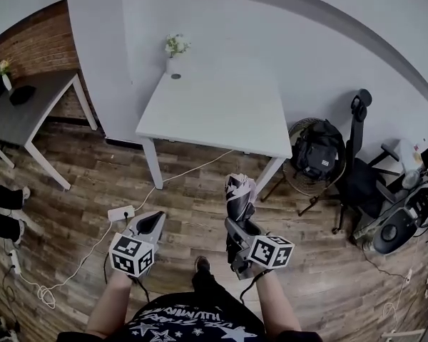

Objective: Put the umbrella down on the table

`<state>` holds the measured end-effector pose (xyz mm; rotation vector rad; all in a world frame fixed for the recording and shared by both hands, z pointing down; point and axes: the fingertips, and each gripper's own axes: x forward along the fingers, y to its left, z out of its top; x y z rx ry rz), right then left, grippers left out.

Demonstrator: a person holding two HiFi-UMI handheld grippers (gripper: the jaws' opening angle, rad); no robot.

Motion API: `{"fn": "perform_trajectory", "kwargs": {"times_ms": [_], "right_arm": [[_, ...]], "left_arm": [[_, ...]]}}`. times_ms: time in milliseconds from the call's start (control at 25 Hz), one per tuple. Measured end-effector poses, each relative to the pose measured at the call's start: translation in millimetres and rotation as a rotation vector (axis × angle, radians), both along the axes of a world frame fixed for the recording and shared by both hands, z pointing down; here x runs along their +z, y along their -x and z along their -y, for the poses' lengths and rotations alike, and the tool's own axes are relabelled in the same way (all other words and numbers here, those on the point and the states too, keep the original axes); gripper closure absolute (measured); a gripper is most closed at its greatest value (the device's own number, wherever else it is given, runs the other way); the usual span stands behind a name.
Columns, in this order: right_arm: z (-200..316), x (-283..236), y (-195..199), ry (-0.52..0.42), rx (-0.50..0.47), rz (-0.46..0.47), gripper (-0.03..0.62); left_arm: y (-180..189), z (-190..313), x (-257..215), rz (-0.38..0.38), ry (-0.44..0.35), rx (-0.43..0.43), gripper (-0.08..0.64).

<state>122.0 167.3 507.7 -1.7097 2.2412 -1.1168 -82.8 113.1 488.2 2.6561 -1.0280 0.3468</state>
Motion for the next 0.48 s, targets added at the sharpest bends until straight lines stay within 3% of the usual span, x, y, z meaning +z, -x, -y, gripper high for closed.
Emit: {"fn": "perform_trajectory", "kwargs": {"times_ms": [480], "right_arm": [[87.3,-4.4,-67.5,-0.013,-0.05,0.018,0.347]], "left_arm": [[-66.2,80.0,-10.3,0.019,-0.017,-0.045,0.557]]}}
